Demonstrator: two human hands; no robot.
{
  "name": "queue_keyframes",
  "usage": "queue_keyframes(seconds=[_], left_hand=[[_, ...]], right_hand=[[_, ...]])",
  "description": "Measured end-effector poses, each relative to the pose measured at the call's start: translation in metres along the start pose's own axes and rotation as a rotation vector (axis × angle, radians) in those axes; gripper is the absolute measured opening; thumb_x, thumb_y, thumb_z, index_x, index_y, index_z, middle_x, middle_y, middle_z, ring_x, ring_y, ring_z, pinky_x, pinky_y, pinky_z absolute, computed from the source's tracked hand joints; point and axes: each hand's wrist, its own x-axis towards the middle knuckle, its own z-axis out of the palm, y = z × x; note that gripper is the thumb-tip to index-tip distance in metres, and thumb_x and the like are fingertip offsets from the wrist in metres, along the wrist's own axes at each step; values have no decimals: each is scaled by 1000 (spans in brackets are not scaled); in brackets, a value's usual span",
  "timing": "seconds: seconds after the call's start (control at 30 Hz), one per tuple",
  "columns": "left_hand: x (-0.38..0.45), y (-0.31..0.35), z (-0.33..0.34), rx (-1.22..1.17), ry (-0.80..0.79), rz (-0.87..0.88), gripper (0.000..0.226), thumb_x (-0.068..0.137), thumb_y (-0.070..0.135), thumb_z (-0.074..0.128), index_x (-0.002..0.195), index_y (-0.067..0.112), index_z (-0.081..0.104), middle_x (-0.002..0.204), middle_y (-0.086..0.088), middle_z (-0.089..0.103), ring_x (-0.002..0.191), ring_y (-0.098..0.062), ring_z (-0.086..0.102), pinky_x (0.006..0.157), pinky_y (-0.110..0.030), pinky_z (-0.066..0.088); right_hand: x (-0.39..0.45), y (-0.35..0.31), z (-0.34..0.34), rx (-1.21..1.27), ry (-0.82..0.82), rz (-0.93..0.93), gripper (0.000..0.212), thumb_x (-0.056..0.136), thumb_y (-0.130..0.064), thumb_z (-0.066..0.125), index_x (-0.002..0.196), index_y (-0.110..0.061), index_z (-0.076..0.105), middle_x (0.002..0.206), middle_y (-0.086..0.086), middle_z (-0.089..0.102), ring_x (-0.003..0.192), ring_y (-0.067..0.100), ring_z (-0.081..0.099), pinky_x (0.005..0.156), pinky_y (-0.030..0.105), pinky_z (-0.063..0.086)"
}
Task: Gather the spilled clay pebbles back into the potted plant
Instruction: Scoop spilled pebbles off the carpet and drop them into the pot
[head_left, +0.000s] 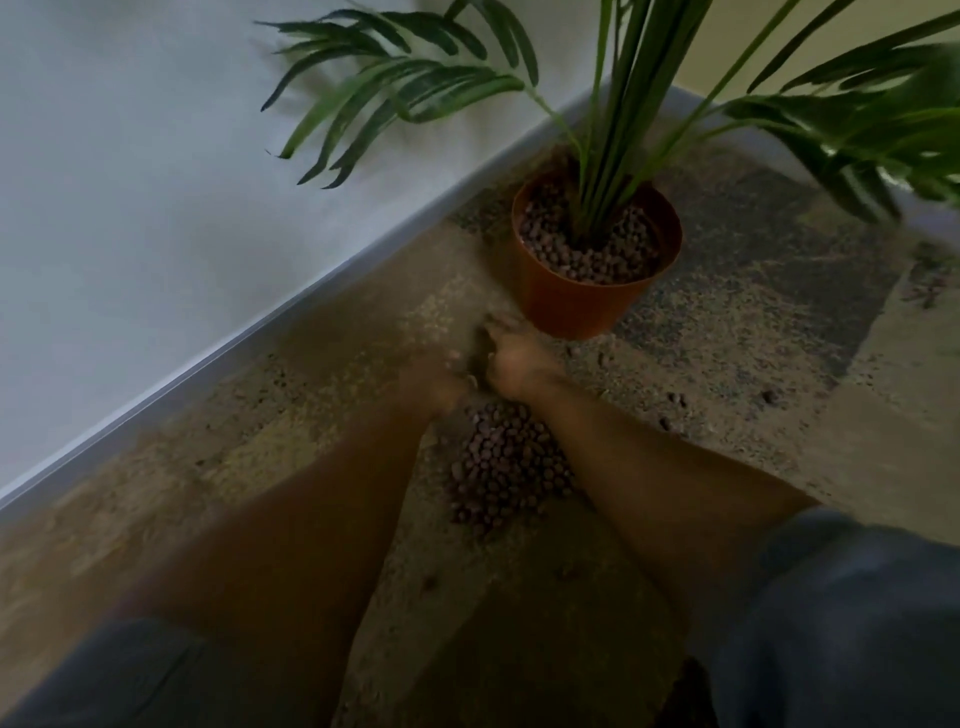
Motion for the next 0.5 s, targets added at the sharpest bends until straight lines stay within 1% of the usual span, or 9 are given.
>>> queue_keyframes(seconds=[0.07, 0.1, 0.17, 0.23, 0.27, 0.33, 0.4, 0.5], left_hand=[[3, -6, 8, 124, -35, 37, 34, 87, 28, 62, 117, 10, 64, 138, -7, 52, 131, -22, 45, 111, -30, 31], [6, -11, 12, 176, -39, 63, 32, 88, 30, 60, 114, 13, 64, 138, -5, 51, 130, -21, 44, 110, -28, 30], [6, -18, 15, 176, 3, 102, 29, 87, 29, 61, 114, 18, 63, 128, -1, 54, 126, -25, 43, 105, -31, 34], [6, -22, 17, 129, 39, 152, 23, 86, 25, 61, 109, 20, 63, 106, 5, 54, 124, -26, 40, 98, -32, 37], [5, -23, 17, 127, 41, 168, 20, 87, 23, 60, 106, 20, 63, 102, 4, 54, 122, -25, 40, 96, -31, 37], [5, -25, 17, 157, 29, 202, 17, 88, 21, 57, 104, 19, 63, 112, -4, 58, 120, -25, 43, 96, -30, 36], [5, -25, 16, 202, 9, 228, 15, 90, 20, 53, 102, 18, 63, 118, -9, 58, 118, -27, 46, 99, -33, 37], [2, -27, 17, 280, -25, 224, 21, 92, 31, 48, 104, 19, 59, 123, -10, 54, 120, -29, 45, 102, -38, 39]], right_hand=[[11, 3, 5, -58, -17, -60, 67, 94, -22, 51, 153, -10, 23, 162, 5, 14, 149, 26, 12, 121, 32, 13], [16, 5, 8, -66, -15, -79, 65, 94, -22, 51, 153, -10, 24, 162, 6, 16, 148, 27, 13, 119, 33, 13], [22, 8, 11, -99, 7, -102, 59, 95, -25, 51, 149, -11, 33, 158, 7, 24, 145, 27, 20, 116, 34, 22], [27, 14, 12, -163, 45, -127, 49, 94, -27, 52, 140, -12, 46, 151, 9, 33, 138, 28, 28, 109, 36, 31], [28, 15, 12, -171, 56, -129, 43, 94, -27, 52, 134, -11, 52, 148, 11, 36, 135, 30, 30, 107, 36, 32], [28, 19, 13, -158, 57, -106, 35, 94, -27, 50, 124, -10, 56, 143, 14, 39, 129, 34, 34, 103, 37, 34], [25, 23, 14, -167, 52, -84, 32, 95, -26, 47, 119, -7, 56, 135, 17, 44, 122, 36, 39, 100, 38, 35], [15, 29, 16, -178, 68, -96, 32, 94, -26, 44, 115, -5, 56, 126, 20, 49, 117, 35, 42, 99, 37, 32]])
